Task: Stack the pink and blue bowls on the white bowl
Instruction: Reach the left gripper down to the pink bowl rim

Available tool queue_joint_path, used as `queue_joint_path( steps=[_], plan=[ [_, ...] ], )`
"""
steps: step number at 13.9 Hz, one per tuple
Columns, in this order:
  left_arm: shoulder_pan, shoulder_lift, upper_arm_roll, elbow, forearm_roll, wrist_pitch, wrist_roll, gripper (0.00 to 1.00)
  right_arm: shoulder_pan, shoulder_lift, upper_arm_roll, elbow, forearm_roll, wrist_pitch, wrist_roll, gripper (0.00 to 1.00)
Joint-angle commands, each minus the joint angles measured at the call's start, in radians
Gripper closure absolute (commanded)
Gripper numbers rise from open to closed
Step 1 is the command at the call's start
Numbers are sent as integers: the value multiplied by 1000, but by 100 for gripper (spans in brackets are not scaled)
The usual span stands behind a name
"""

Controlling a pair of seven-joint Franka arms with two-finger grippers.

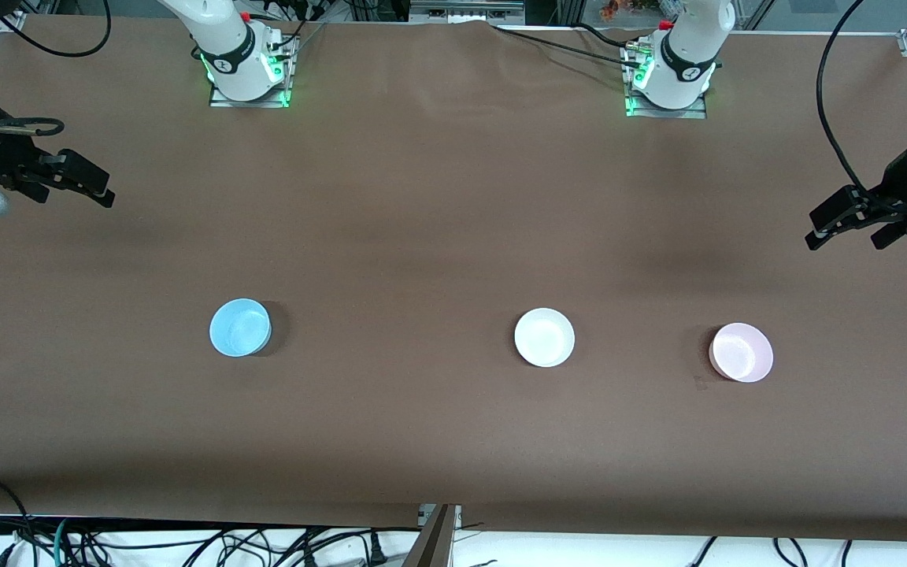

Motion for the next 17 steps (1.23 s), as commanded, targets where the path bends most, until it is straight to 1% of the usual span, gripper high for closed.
queue_joint_path(
  steps=[1, 4, 8, 10, 13, 17],
  plan=[
    [7, 14, -1, 26, -6, -20, 24, 0, -5, -2, 0, 5, 17, 3, -7, 1],
    [7, 27, 2, 27, -6, -26, 24, 0, -5, -2, 0, 5, 15, 3, -7, 1],
    [20, 96, 11, 27, 6, -16, 27, 0, -5, -2, 0, 5, 17, 3, -7, 1],
    [72, 153, 8, 26, 12, 36, 31, 0, -5, -2, 0, 5, 17, 3, -8, 1],
    [103, 245, 8, 22, 14, 102, 36, 0, -5, -2, 0, 3, 17, 1, -8, 1],
    [138, 365, 10, 12, 14, 217, 141, 0, -6, -2, -2, 3, 17, 1, -7, 1]
  ],
)
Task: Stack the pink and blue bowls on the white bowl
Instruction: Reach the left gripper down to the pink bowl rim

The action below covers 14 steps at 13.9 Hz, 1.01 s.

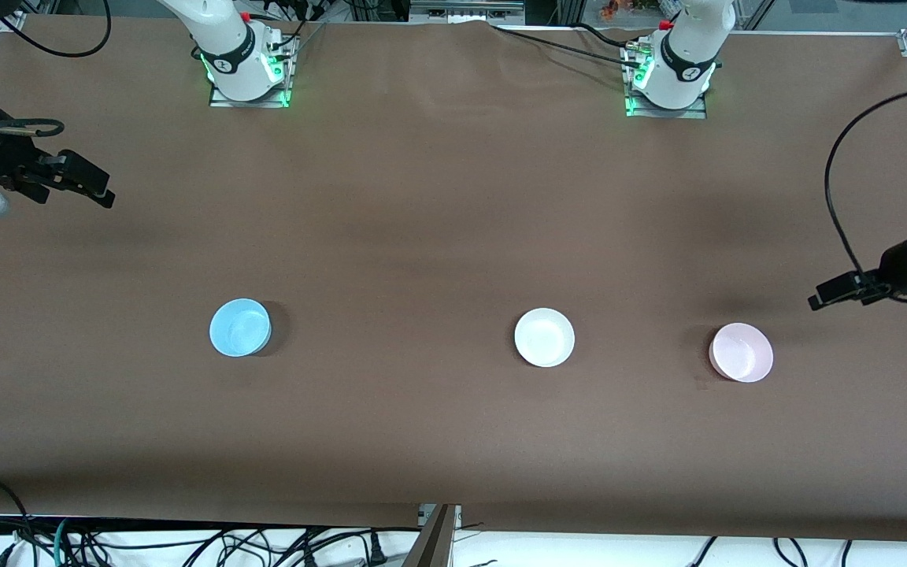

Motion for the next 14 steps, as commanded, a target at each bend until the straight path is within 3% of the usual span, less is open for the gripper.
queue_joint_path(
  steps=[1, 6, 14],
  plan=[
    [32, 87, -8, 7, 13, 96, 72, 0, -6, -3, -1, 3, 16, 1, -8, 1],
    [33, 204, -6, -7, 146, 220, 60, 0, -6, -3, -1, 3, 16, 2, -7, 1],
    [29, 337, 0, -32, 179, 415, 30, 0, -7, -3, -1, 3, 16, 1, -8, 1]
  ],
)
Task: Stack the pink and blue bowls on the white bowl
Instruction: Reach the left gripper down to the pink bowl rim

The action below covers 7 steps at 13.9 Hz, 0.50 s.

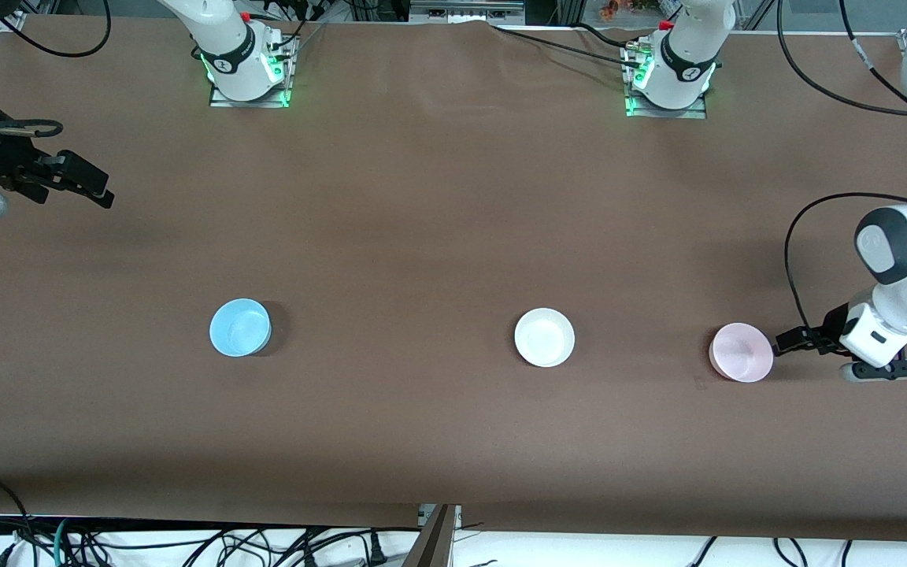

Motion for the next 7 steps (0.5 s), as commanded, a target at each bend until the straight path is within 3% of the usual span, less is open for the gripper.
queue_joint_path(
  steps=[1, 5, 7],
  plan=[
    [3, 22, -4, -14, 61, 48, -27, 0, -5, -3, -1, 3, 16, 1, -7, 1],
    [-9, 51, -7, -14, 249, 52, -178, 1, -5, -3, -1, 3, 16, 1, -8, 1],
    [-20, 55, -9, -14, 287, 52, -246, 2, -5, -3, -1, 3, 16, 2, -8, 1]
  ],
)
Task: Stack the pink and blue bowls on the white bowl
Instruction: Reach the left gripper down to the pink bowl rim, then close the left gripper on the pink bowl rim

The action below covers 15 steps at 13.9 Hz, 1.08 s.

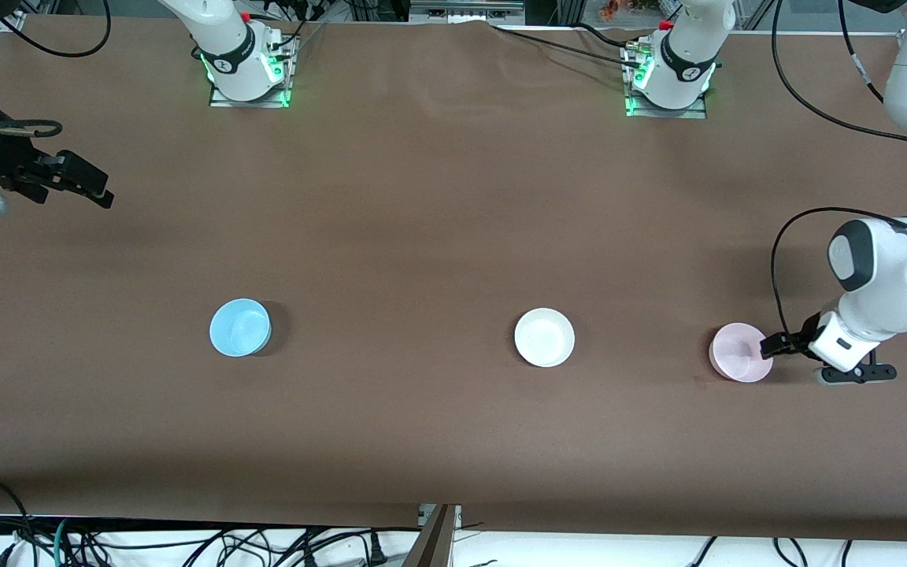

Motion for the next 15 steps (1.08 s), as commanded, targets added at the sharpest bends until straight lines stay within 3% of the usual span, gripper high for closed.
queue_joint_path(
  steps=[1, 10, 15],
  plan=[
    [-17, 0, -3, -7, 49, 12, -76, 2, -5, -3, -1, 2, 16, 2, -8, 1],
    [-17, 9, -5, -17, 49, 14, -74, 14, -5, -3, -1, 3, 16, 2, -8, 1],
    [-16, 10, -8, -19, 35, 14, -79, 34, -6, -3, -1, 2, 16, 2, -8, 1]
  ],
)
